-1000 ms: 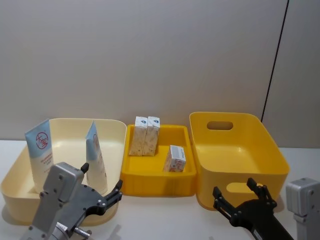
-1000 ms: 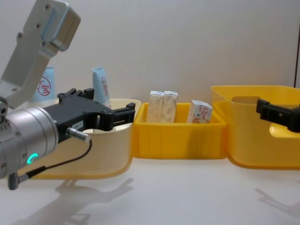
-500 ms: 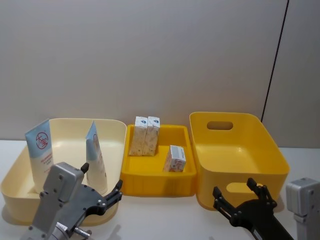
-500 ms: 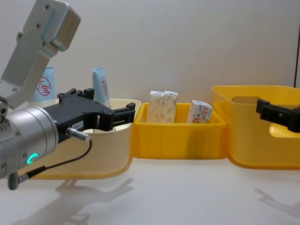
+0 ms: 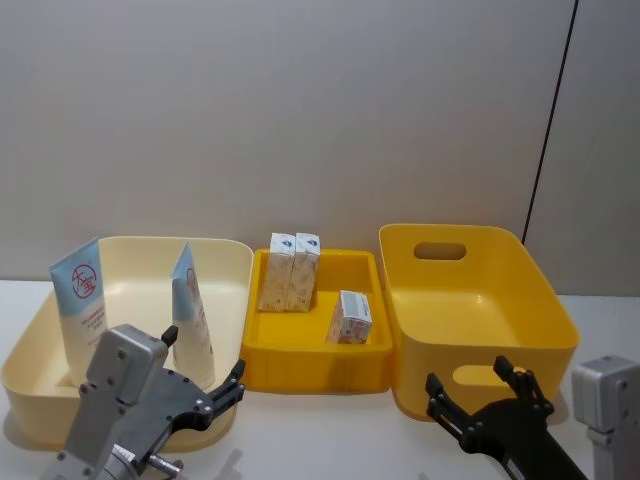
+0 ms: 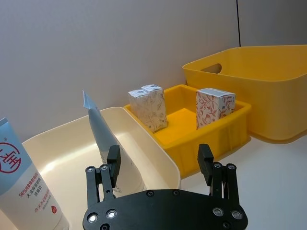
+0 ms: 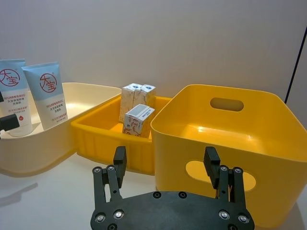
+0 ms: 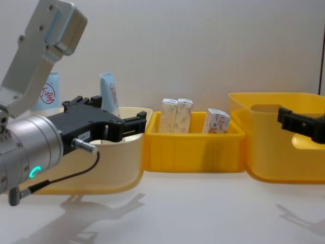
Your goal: Bimanual collaborative sorting of washing and personal care products
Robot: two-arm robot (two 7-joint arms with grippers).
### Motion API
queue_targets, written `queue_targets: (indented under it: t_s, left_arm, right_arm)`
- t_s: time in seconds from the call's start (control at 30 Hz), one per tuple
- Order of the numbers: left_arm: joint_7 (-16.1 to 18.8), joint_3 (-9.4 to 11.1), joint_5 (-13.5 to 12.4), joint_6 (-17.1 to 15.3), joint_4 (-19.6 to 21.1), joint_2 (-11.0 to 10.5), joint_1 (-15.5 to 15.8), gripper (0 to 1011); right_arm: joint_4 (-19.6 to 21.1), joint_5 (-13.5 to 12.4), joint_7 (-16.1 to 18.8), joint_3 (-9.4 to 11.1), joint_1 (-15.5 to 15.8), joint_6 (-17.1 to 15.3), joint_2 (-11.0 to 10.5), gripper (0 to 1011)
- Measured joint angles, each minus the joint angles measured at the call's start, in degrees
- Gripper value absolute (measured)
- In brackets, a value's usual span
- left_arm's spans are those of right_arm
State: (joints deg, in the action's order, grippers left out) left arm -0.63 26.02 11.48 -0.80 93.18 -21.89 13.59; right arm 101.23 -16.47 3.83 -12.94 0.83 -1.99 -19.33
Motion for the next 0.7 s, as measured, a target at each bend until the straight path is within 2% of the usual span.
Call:
queue_targets:
  t_s: [0.13,0.23,0.43,0.7]
  left_arm:
    - [0.00,0.00,0.00,0.00,0.00,0.00,0.00,1000]
    - [0.00,0.00,0.00,0.00,0.00,0.00,0.00,1000]
    - [0.00,0.00,0.00,0.00,0.00,0.00,0.00,1000]
    - [0.00,0.00,0.00,0.00,0.00,0.00,0.00,1000]
  right_arm:
    - [0.19,0.00,0.02,0.03,-0.28,-0.88,-0.02,1001]
    - [0.69,-0.16,0.19,0.09,-1.00,-3.01,-0.13,1001]
    - [2.09,-1.33,1.14,0.31,-4.53,-9.22,-0.31,1001]
    - [3.04,-3.37,2.87,0.60,-9.03,-15.70,-0.08,1001]
